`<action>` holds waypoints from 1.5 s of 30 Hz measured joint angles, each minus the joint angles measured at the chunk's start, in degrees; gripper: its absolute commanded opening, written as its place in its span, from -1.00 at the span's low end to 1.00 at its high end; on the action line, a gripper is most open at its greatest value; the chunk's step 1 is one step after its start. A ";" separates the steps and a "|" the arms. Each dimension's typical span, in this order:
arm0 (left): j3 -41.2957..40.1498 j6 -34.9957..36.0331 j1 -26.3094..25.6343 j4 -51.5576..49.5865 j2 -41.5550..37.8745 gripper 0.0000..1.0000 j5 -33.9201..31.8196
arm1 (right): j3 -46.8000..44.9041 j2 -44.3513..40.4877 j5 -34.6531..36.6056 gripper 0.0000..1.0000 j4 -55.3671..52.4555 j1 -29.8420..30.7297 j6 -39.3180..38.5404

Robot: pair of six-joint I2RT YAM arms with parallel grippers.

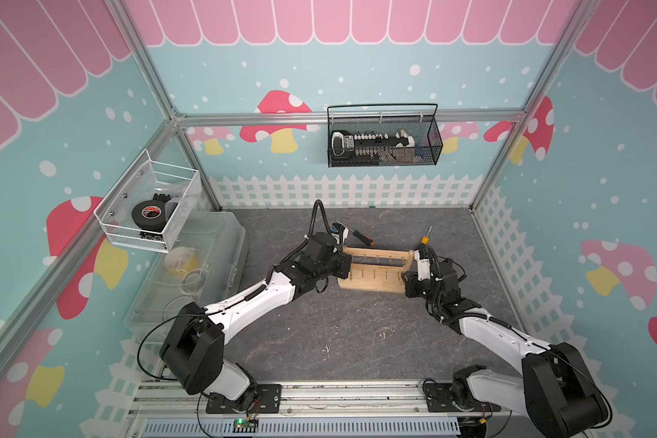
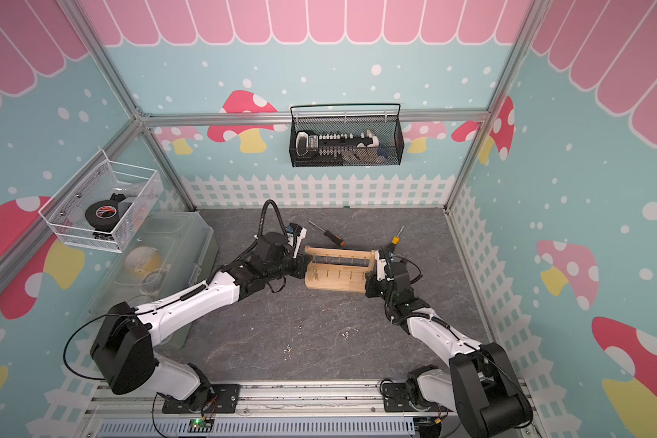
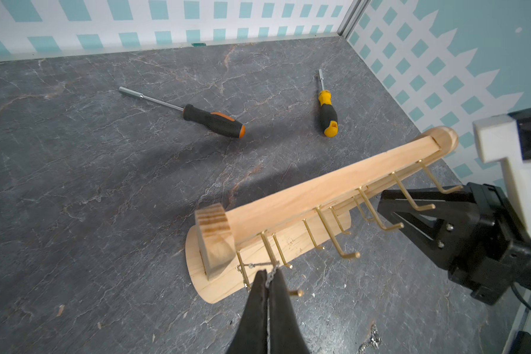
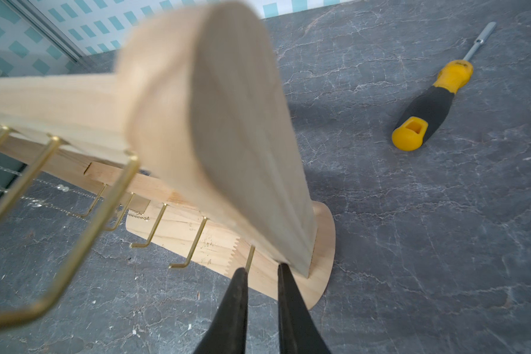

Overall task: Hang the necklace on the jewelry display stand
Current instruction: Adjust the stand at the center of the board.

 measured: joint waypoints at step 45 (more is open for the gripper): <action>1.84 -2.14 0.00 -4.98 0.31 -1.00 1.31 | -0.46 17.03 16.09 -0.48 38.47 27.47 -1.86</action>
